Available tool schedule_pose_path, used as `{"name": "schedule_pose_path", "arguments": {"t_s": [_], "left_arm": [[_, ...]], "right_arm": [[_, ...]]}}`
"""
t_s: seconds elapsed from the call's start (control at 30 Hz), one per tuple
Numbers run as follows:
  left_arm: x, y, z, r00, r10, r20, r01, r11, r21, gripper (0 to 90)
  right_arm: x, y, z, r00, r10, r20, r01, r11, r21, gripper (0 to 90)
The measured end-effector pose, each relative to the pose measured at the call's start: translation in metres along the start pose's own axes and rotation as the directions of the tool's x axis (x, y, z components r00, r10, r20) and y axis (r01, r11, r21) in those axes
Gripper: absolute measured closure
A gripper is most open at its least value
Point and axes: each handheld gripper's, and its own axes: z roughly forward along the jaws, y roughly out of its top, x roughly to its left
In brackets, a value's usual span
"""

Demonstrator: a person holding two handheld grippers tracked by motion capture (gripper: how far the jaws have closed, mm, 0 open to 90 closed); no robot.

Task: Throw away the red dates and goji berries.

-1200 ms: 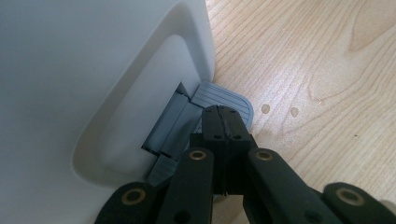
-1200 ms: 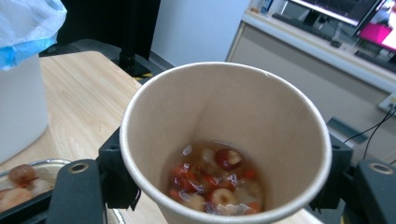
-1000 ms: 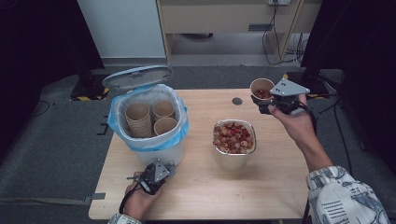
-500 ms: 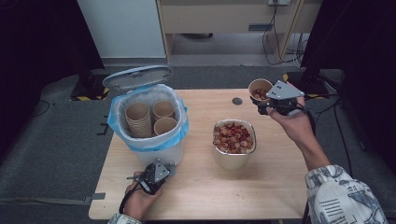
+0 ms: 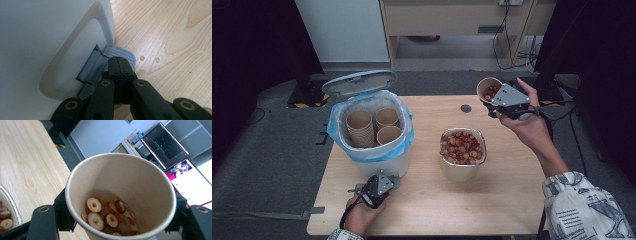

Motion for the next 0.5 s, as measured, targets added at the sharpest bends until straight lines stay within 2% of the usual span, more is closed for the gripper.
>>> {"name": "schedule_pose_path", "arguments": {"t_s": [0.3,0.5], "left_arm": [[0.0000,0.0000,-0.0001,1.0000,0.001,-0.001,-0.001,1.0000,0.000,89.7],[0.0004,0.0001,-0.0002,1.0000,0.003,0.000,-0.003,1.0000,0.001,89.7]], "right_arm": [[-0.0029,0.0074,-0.0009,0.9990,-0.045,-0.004,0.045,0.999,0.018,29.9],[-0.0020,0.0091,-0.0005,0.9988,-0.048,-0.009,0.048,0.999,0.018,29.9]]}}
